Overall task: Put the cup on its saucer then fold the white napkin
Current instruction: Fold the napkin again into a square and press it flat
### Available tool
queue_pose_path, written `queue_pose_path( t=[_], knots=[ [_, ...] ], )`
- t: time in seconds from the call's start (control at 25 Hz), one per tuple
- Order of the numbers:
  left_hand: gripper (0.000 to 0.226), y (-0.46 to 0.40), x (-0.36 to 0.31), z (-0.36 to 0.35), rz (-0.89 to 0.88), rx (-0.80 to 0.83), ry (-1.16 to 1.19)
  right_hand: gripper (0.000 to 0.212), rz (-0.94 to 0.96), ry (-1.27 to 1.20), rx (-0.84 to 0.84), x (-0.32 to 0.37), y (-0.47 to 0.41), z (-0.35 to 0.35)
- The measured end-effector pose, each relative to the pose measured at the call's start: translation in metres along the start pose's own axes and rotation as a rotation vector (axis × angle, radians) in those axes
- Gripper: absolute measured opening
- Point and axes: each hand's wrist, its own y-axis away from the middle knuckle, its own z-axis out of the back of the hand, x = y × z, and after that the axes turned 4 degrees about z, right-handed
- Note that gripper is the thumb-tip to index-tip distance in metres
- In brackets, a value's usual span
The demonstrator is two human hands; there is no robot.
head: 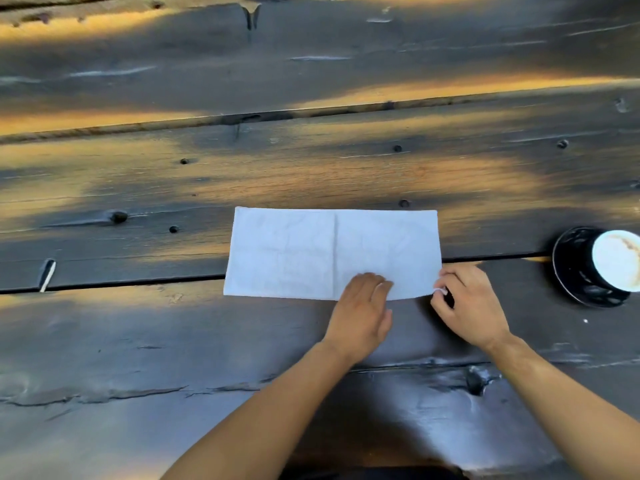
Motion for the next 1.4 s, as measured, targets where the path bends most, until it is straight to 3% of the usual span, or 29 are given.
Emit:
queue_pose_path(
  t=[0.12,0.24,0.48,0.6,0.84,1.0,1.24,1.4],
  knots=[
    [0.050,0.008,-0.021,-0.011,-0.065,0.052,-0.002,0.005,0.139,-0.120,0.028,0.029,0.021,0.003],
    [0.036,0.036,-0.026,-0.013,-0.070,0.060,0.005,0.004,0.229,-0.246,0.090,0.064,0.044,-0.001],
    [0.018,0.101,-0.006,0.018,0.020,-0.007,0.117,0.031,0.311,-0.283,0.219,0.095,0.068,-0.010],
    [0.019,0.133,0.005,0.044,0.170,-0.071,0.205,0.017,0.309,-0.255,0.271,0.101,0.058,-0.011],
    [0.008,0.180,0.022,0.071,0.668,-0.331,0.478,0.002,0.036,-0.390,0.372,0.110,0.032,-0.004],
    [0.042,0.195,0.029,0.079,0.873,-0.485,0.575,0.024,-0.304,-0.700,0.419,0.134,0.012,0.009],
    [0.041,0.194,0.049,0.089,1.023,-0.538,0.610,0.031,-0.310,-0.894,0.679,0.168,-0.023,0.014],
    [0.040,0.160,0.083,0.103,1.083,-0.518,0.566,0.022,-0.311,-0.844,0.593,0.180,-0.058,-0.002]
  ],
)
